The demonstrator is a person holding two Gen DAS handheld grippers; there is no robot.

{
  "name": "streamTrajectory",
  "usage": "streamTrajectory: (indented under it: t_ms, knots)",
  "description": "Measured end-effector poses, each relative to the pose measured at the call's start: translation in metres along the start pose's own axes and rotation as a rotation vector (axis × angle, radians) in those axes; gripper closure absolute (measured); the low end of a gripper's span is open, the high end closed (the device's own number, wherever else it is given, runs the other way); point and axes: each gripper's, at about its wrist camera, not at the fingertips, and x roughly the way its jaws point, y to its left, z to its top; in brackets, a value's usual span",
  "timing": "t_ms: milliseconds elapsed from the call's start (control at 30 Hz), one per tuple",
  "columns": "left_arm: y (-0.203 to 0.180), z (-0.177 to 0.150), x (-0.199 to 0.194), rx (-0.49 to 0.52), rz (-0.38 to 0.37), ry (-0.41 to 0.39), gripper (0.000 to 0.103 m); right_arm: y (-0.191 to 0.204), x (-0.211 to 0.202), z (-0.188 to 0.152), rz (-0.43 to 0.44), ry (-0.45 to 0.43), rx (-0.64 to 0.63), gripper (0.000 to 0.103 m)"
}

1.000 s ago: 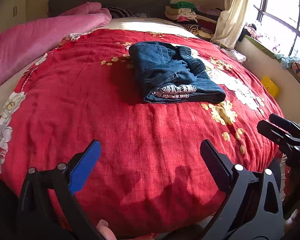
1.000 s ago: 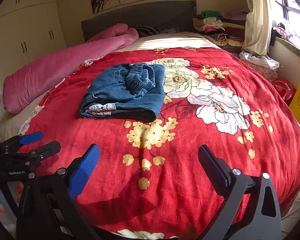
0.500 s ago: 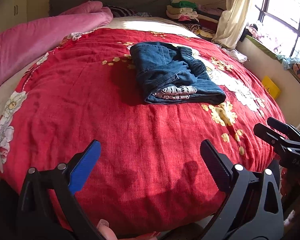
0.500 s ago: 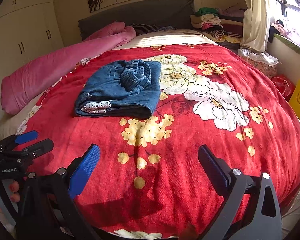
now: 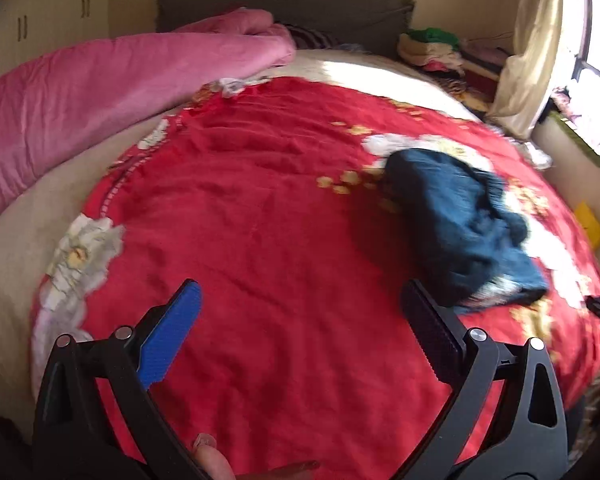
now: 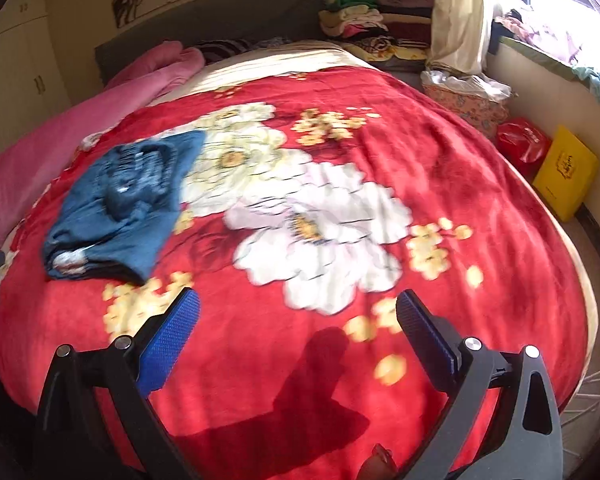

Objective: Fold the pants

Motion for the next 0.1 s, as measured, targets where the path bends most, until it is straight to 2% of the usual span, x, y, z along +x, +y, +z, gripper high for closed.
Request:
streamTrajectory:
  t_ms: [67, 100]
  knots:
    - [0.030, 0.020, 0.039, -0.003, 0.110, 0.046, 0.010, -0.035, 0.023, 0.016, -0.086, 0.029, 0.025, 0.005]
    - [0.043, 0.030, 0.061, -0.015, 0.130, 0.075, 0.010, -0.054, 0.035, 0.024, -0.148, 0.039, 0.037, 0.005]
